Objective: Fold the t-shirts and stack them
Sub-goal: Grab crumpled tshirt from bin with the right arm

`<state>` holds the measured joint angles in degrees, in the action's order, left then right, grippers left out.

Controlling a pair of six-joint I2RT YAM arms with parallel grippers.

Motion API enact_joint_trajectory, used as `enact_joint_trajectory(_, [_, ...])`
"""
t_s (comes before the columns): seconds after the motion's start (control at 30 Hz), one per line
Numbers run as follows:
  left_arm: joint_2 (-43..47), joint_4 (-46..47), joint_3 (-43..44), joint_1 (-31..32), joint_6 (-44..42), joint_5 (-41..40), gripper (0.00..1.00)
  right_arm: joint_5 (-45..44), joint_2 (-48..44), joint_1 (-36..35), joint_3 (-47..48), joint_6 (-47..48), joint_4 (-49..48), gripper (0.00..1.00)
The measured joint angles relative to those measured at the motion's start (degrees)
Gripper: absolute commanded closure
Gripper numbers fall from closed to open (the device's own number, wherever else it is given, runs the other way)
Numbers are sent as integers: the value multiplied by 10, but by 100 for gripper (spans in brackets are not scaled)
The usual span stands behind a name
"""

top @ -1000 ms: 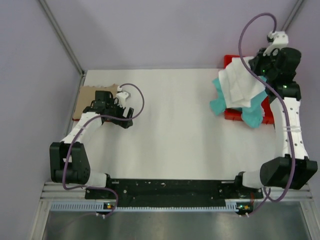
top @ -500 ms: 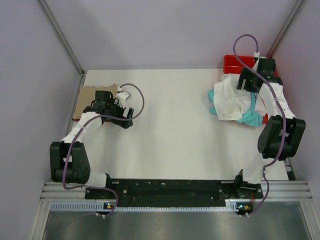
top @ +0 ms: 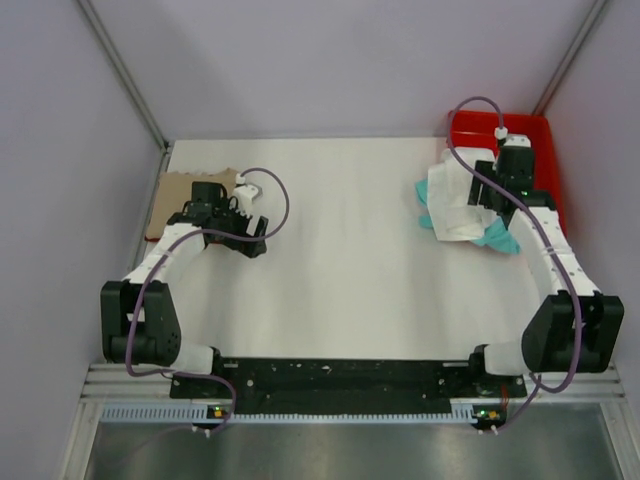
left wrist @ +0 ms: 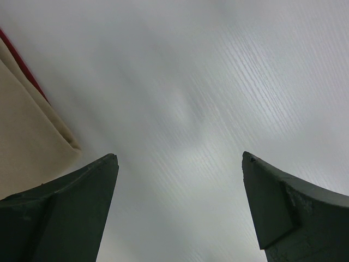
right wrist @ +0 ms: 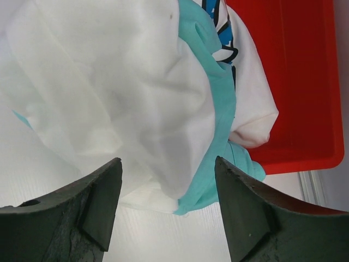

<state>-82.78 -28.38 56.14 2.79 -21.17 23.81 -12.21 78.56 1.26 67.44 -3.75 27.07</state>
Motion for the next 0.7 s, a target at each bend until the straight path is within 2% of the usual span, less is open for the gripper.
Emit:
enact_joint_trajectory(0.17, [0,-3,0,0,0,2,1,7,25,0,-7,-6,-3,36])
enact_joint_trajectory(0.27, [0,-4,0,0,0,4,1,14,53,0,-7,-7,-7,42])
enact_joint_trajectory(0.37, [0,-4,0,0,0,7,1,11,80,0,-7,-6,-7,62])
enact_joint_trajectory(0.43, [0,-4,0,0,0,8,1,7,95,0,-5,0,-8,96])
enact_joint_trajectory(0.47, [0,-4,0,0,0,8,1,3,101,0,-3,2,-6,100])
enact_joint_trajectory(0.7, [0,-4,0,0,0,8,1,-63,108,2,77,3,21,100])
